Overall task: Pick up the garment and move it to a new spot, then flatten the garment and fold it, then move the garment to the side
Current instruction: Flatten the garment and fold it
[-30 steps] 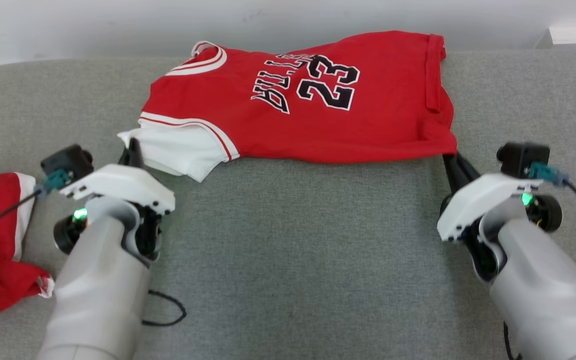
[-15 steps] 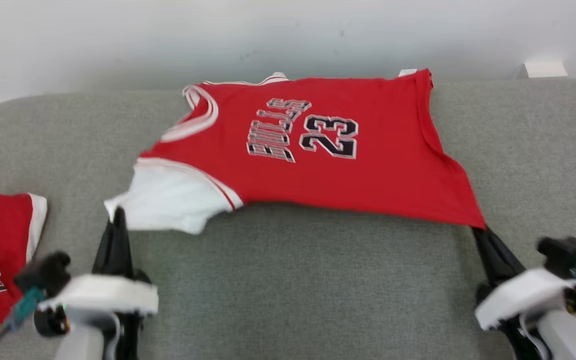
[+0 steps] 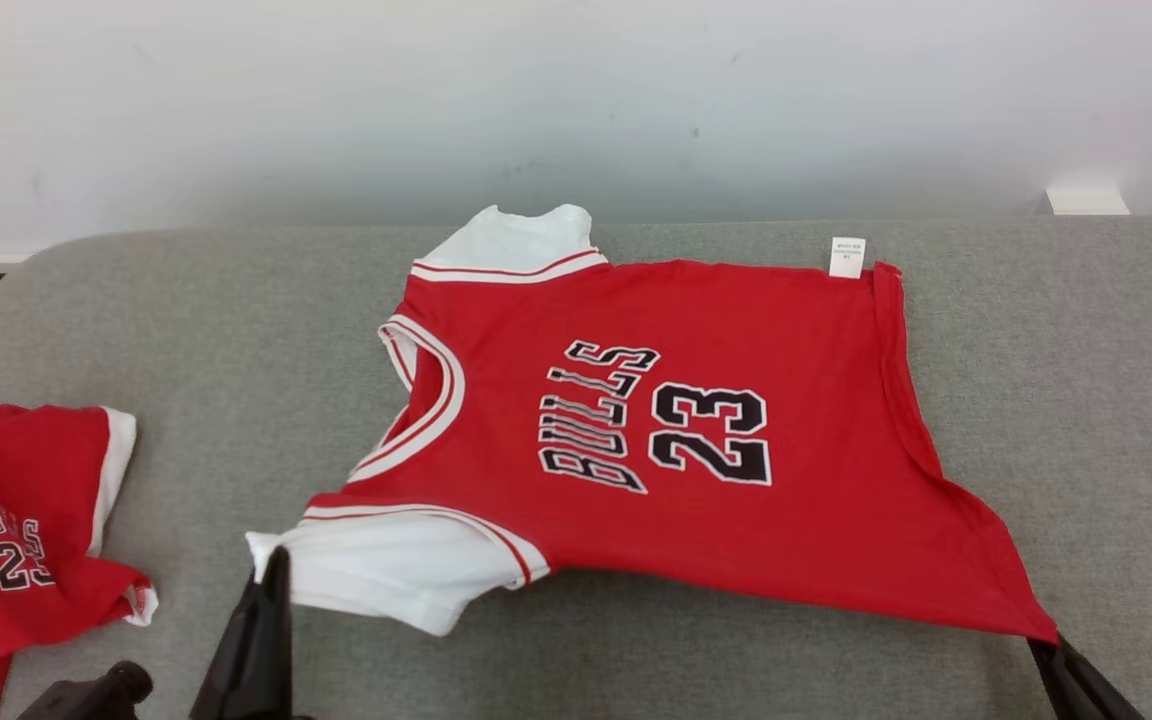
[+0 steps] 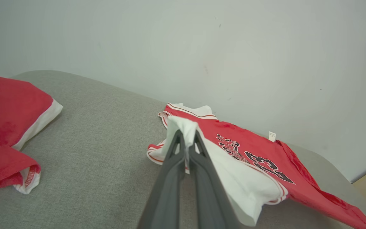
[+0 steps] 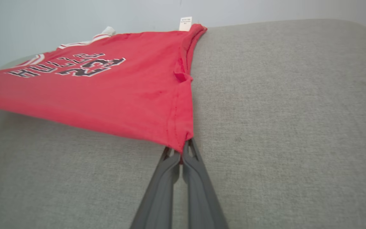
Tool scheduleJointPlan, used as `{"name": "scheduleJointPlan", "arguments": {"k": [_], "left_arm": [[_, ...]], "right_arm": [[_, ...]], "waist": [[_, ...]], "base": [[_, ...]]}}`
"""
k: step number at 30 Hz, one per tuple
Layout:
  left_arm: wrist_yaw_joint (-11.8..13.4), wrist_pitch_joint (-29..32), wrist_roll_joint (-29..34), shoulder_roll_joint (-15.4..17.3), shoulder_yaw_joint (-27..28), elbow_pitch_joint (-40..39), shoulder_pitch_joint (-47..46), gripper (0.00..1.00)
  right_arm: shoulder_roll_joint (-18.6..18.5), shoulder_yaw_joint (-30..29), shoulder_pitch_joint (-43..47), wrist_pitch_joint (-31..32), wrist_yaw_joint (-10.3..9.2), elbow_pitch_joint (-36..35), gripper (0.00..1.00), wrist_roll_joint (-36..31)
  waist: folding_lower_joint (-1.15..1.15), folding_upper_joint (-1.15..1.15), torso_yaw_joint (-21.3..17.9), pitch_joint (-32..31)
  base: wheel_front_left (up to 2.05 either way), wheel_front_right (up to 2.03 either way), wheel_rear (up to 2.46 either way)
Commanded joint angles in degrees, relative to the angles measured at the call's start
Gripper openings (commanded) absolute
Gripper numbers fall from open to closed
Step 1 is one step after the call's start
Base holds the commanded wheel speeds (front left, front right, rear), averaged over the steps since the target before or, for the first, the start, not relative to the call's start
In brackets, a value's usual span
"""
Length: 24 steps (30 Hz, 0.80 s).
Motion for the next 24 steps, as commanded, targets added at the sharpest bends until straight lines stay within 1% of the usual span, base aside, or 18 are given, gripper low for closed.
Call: {"name": "scheduleJointPlan", "arguments": {"k": [1, 4, 7, 9, 12, 16, 19, 24], "left_arm": [[0.4, 0.6, 0.0, 0.8, 0.4, -0.9, 0.4, 0.0], [1.1, 4.2, -0.4, 1.5, 0.3, -2.7, 0.7, 0.0], [0.6, 7.1, -1.4, 2.6, 0.1, -1.2, -2.6, 0.0], [-0.1, 9.4, -2.1, 3.5, -0.1, 1.1, -5.4, 0.0], [-1.5, 13.1, -3.7, 4.8, -0.6, 5.8, -11.4, 0.0], [-3.0, 18.1, -5.6, 5.9, -1.9, 13.5, -20.7, 0.0], [-3.9, 20.9, -6.5, 6.3, -2.6, 19.0, -28.0, 0.0], [-5.1, 23.1, -7.1, 6.3, -3.7, 27.8, -37.1, 0.0]], "right_arm": [[0.5, -1.0, 0.9, 1.1, -0.17, -1.6, 0.0, -1.0], [3.0, -4.8, 3.5, 6.9, -0.17, -8.9, 0.0, -4.5], [5.0, -6.3, 3.9, 11.2, -0.17, -13.0, 0.0, -6.3], [5.7, -6.8, 2.7, 13.3, -0.16, -14.0, 0.0, -7.0], [6.2, -7.2, 0.2, 17.0, -0.16, -13.1, 0.0, -7.4], [5.6, -6.8, -4.8, 20.4, -0.16, -10.7, 0.0, -7.1], [4.6, -5.8, -9.1, 21.0, -0.16, -8.3, 0.0, -5.9], [3.9, -4.3, -15.7, 19.9, -0.16, -2.6, 0.0, -4.3]], "waist": [[0.01, 0.0, -0.1, 0.0], [0.01, 0.0, -0.1, 0.4], [0.01, 0.0, -0.1, 1.4], [0.01, 0.0, -0.2, 2.3], [0.01, 0.0, -0.3, 3.9], [0.01, 0.0, -0.5, 6.4], [0.01, 0.0, -0.5, 8.1], [0.01, 0.0, -0.6, 10.1]], "base": [[0.0, 0.0, 0.0], [0.0, 0.0, 0.0], [0.0, 0.0, 0.0], [0.0, 0.0, 0.0], [0.0, 0.0, 0.0], [0.0, 0.0, 0.0], [0.0, 0.0, 0.0], [0.0, 0.0, 0.0]]}}
